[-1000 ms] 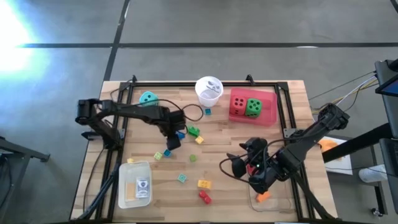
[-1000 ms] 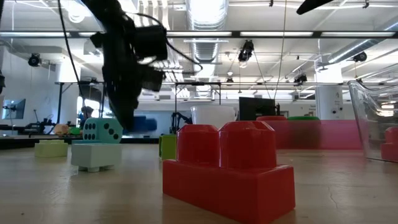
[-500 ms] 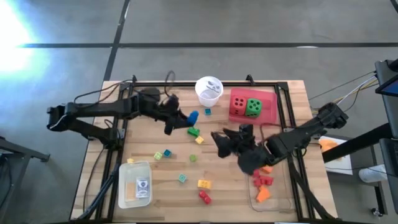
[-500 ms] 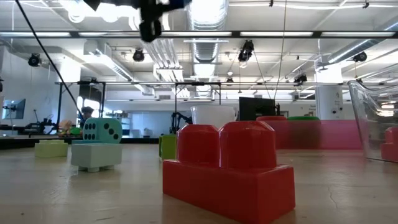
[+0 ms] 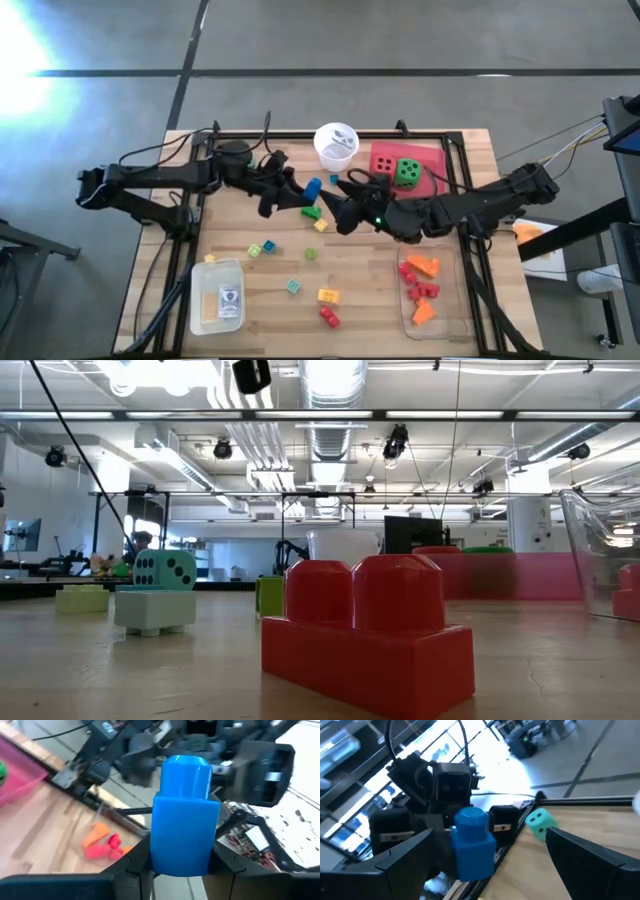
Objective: Pick & Place Toys
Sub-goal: Put the blue game piece into the transparent bin
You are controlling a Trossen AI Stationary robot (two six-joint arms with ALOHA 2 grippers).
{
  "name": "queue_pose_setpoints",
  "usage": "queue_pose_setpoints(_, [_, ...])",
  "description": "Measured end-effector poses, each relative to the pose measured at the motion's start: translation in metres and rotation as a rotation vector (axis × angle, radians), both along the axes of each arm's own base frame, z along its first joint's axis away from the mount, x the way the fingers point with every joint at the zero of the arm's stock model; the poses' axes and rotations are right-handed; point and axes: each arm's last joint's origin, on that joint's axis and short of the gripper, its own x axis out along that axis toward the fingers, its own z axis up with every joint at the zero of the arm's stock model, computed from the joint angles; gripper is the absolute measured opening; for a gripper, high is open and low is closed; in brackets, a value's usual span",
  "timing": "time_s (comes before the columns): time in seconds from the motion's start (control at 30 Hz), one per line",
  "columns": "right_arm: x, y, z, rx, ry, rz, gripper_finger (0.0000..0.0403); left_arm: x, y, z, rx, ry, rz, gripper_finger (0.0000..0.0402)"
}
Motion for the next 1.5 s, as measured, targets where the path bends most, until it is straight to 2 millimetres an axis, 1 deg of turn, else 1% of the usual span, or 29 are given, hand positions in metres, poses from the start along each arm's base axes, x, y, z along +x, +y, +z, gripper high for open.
queue_pose_setpoints(0.13, [0.002, -0.002, 0.001, -0.003, -0.004, 0.039, 0.0370, 0.000, -0.002, 0.004, -0.008, -0.012, -0.006, 0.0124])
queue_pose_setpoints(0.37, [0.003, -0.003, 0.003, -0.019, -0.006, 0.063, 0.0370, 0.001, -0.002, 0.002, -0.051, 0.007, 0.002, 0.0124])
queue_pose_setpoints(0.47, [0.003, -0.005, 0.003, -0.018, -0.009, 0.059, 0.0370, 0.007, -0.002, -0.001, -0.074, 0.024, 0.004, 0.0124])
queue_pose_setpoints(0.6, [0.004, -0.006, 0.003, -0.023, -0.009, 0.056, 0.0370, 0.017, -0.004, 0.001, -0.078, 0.009, -0.007, 0.0124])
queue_pose_setpoints(0.8, [0.004, -0.005, 0.004, -0.023, -0.010, 0.060, 0.0364, 0.025, -0.004, 0.011, -0.082, -0.023, -0.032, 0.0124])
queue_pose_setpoints(0.87, [0.004, -0.005, 0.004, -0.022, -0.012, 0.059, 0.0347, 0.027, -0.005, 0.013, -0.073, -0.031, -0.043, 0.0124])
queue_pose_setpoints(0.93, [0.004, -0.005, 0.004, -0.022, -0.014, 0.059, 0.0320, 0.027, -0.005, 0.014, -0.068, -0.033, -0.049, 0.0124])
queue_pose_setpoints(1.3, [0.004, -0.006, 0.005, -0.026, -0.019, 0.066, 0.0132, 0.027, -0.006, 0.011, -0.078, -0.012, -0.059, 0.0123])
queue_pose_setpoints(1.33, [0.004, -0.006, 0.006, -0.033, -0.017, 0.069, 0.0121, 0.027, -0.006, 0.011, -0.084, -0.012, -0.060, 0.0123])
queue_pose_setpoints(1.37, [0.004, -0.006, 0.006, -0.037, -0.014, 0.069, 0.0122, 0.027, -0.006, 0.011, -0.089, -0.011, -0.061, 0.0124])
queue_pose_setpoints(1.4, [0.004, -0.006, 0.006, -0.039, -0.013, 0.069, 0.0122, 0.027, -0.006, 0.011, -0.093, -0.009, -0.062, 0.0133])
queue_pose_setpoints(1.5, [0.004, -0.007, 0.005, -0.041, -0.009, 0.057, 0.0122, 0.027, -0.006, 0.011, -0.092, -0.008, -0.052, 0.0196])
